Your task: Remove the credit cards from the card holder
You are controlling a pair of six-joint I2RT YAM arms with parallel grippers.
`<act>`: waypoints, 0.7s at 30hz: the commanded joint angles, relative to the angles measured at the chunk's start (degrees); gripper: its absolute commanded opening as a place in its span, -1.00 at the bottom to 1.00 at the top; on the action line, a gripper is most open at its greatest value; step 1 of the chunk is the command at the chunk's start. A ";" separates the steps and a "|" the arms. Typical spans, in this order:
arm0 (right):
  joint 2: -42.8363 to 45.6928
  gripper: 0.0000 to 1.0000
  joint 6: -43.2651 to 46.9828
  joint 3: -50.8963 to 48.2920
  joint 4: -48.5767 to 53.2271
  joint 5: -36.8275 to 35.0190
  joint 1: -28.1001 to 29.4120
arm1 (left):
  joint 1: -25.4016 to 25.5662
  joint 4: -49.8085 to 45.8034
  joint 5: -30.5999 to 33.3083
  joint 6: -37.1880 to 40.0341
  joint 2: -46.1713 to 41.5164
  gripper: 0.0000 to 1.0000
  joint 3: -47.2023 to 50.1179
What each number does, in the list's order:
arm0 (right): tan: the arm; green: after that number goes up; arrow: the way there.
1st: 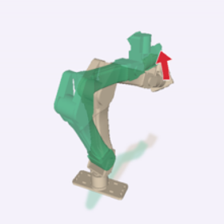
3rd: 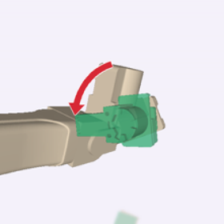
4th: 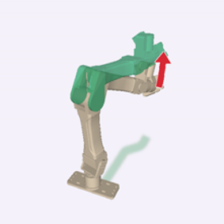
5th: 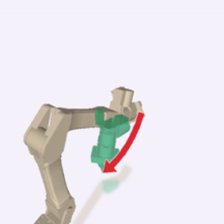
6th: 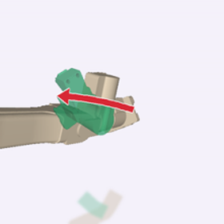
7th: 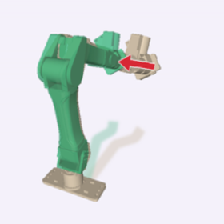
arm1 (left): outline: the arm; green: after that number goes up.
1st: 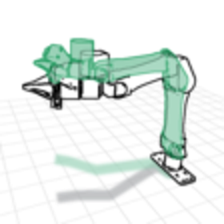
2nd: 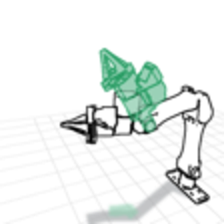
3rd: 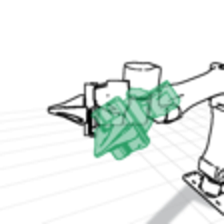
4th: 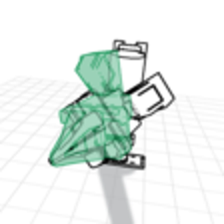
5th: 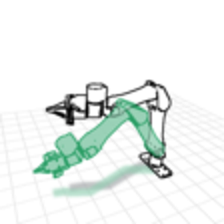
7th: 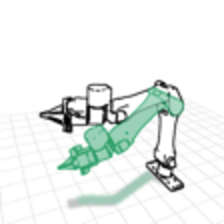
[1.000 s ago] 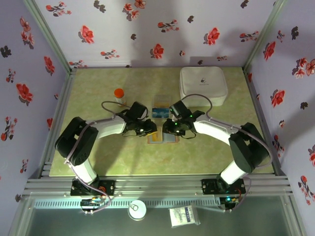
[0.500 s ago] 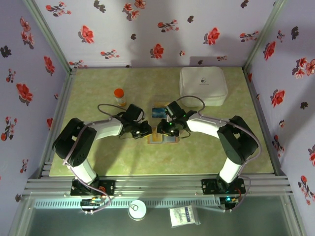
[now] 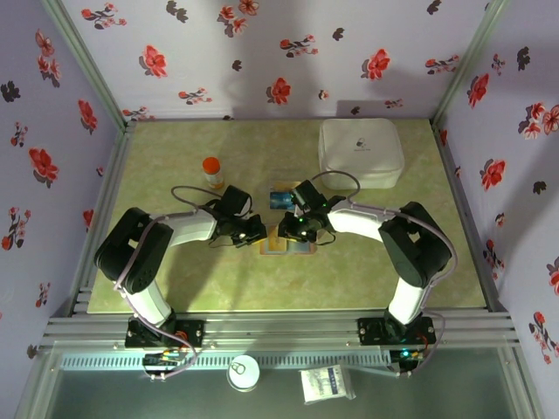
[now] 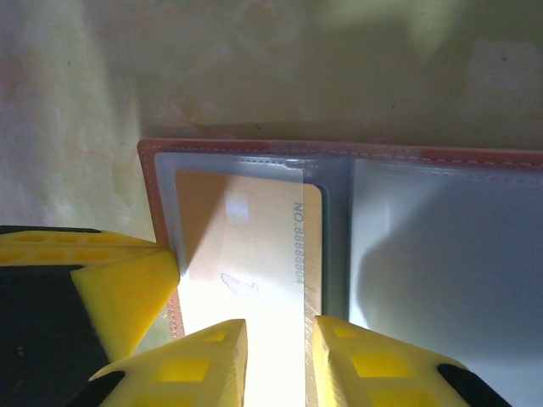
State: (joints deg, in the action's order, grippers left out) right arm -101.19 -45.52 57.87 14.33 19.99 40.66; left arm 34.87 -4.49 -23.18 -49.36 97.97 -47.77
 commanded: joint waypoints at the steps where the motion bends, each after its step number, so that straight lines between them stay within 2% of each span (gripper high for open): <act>1: -0.91 -0.49 -0.20 1.64 -0.64 1.01 0.38 | -0.50 -0.75 0.21 1.40 0.73 -0.85 0.96; 8: -1.65 -0.64 -0.05 1.97 -0.97 1.59 0.37 | -0.60 -1.00 0.12 1.58 0.90 -0.85 0.83; 21: -1.67 -0.48 1.92 2.86 3.88 -2.01 0.38 | -0.80 -1.48 0.08 1.64 0.90 -0.86 0.38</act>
State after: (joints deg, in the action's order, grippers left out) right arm -102.28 -44.99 58.94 15.33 19.90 40.66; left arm 34.74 -4.51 -23.22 -49.10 97.97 -47.72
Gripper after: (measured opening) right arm 0.259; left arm 0.072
